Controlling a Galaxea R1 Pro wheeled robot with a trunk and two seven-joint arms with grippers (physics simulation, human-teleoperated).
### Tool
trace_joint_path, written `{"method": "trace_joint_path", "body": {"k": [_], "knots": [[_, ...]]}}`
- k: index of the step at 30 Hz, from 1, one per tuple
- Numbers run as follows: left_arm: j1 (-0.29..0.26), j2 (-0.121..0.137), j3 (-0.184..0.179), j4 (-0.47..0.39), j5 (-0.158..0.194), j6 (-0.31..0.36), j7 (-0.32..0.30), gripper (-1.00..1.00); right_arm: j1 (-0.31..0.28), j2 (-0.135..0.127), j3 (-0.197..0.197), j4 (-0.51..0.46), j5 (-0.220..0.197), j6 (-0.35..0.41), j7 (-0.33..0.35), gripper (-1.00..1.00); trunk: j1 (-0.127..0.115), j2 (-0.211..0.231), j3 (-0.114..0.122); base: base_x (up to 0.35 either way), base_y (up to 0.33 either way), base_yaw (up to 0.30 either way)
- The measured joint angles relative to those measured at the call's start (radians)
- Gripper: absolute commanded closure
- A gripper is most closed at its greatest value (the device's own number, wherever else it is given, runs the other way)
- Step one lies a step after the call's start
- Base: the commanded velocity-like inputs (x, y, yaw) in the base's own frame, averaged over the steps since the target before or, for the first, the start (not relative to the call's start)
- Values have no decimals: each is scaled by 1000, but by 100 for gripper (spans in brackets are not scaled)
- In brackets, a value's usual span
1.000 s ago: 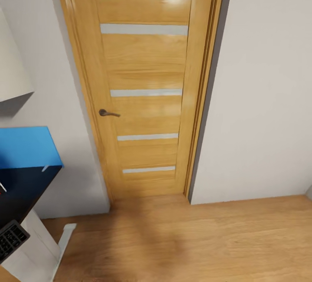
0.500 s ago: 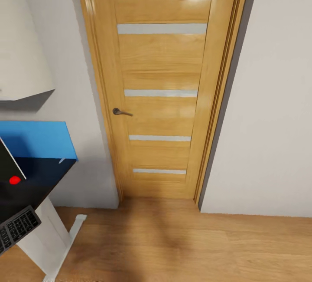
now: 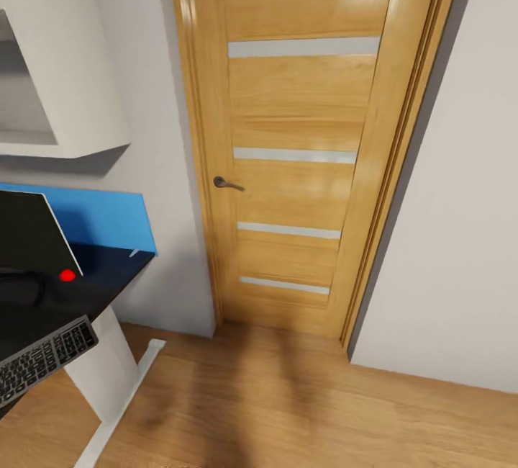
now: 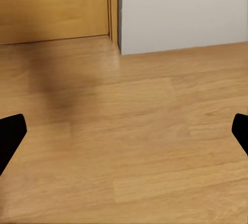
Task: In the bedroom, organize the workspace by keeping the computer under the desk, ensuring the monitor is on the desk, placing the keyboard on the desk next to the monitor, placing the mouse on the desk next to the keyboard, moving the folder from the swivel chair onto the desk next to the mouse, stacking the notebook on top of the folder with the pen on top of the notebook, and positioning the swivel chair next to the desk.
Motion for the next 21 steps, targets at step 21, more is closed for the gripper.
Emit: {"method": "trace_joint_path", "body": {"k": [21], "knots": [[0,0,0,0,-1,0,0,-100,0,1,-1,0,-2,0,-1,-100,0,0,7,-1,-2,286]]}}
